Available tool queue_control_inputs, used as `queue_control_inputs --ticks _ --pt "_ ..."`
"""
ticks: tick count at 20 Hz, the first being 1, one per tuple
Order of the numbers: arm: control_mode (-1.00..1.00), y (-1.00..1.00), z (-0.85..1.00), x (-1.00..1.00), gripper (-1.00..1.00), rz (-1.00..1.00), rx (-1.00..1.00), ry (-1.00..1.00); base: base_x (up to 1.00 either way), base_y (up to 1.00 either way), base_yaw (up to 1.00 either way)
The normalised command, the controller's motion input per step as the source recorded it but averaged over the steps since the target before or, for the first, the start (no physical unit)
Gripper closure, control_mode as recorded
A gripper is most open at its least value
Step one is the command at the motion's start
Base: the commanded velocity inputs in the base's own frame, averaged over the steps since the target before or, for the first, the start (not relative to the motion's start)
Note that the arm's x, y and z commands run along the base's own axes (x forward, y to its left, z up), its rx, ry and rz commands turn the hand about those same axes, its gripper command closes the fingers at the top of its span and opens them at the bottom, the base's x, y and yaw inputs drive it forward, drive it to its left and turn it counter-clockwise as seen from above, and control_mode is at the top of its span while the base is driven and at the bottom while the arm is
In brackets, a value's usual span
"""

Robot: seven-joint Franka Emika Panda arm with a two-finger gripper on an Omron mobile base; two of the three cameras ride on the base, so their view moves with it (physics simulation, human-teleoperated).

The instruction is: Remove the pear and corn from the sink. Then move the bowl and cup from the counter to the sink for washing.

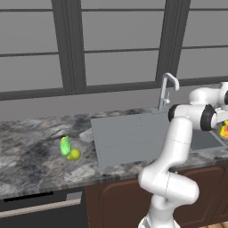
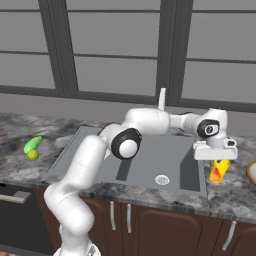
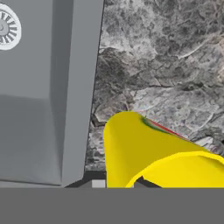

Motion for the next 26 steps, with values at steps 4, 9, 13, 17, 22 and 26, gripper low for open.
queue_control_inputs --ticks 4,9,13,17,22,26 --pt "-1.00 0.47 0.15 -0.19 1.00 0.09 0.00 0.00 0.00 0.00 0.00" --pt "-1.00 0.45 0.30 -0.24 1.00 0.10 0.00 0.00 0.00 0.00 0.00" --pt "-1.00 0.48 0.18 -0.34 1.00 0.10 0.00 -0.10 0.00 0.00 0.00" --pt "-1.00 0.50 0.13 -0.33 1.00 0.13 0.00 -0.09 0.00 0.00 0.00" --pt "-1.00 0.52 0.05 -0.22 1.00 0.18 0.00 -0.09 0.00 0.00 0.00" --pt "-1.00 0.47 0.12 0.00 1.00 0.21 0.00 -0.04 0.00 0.00 0.00"
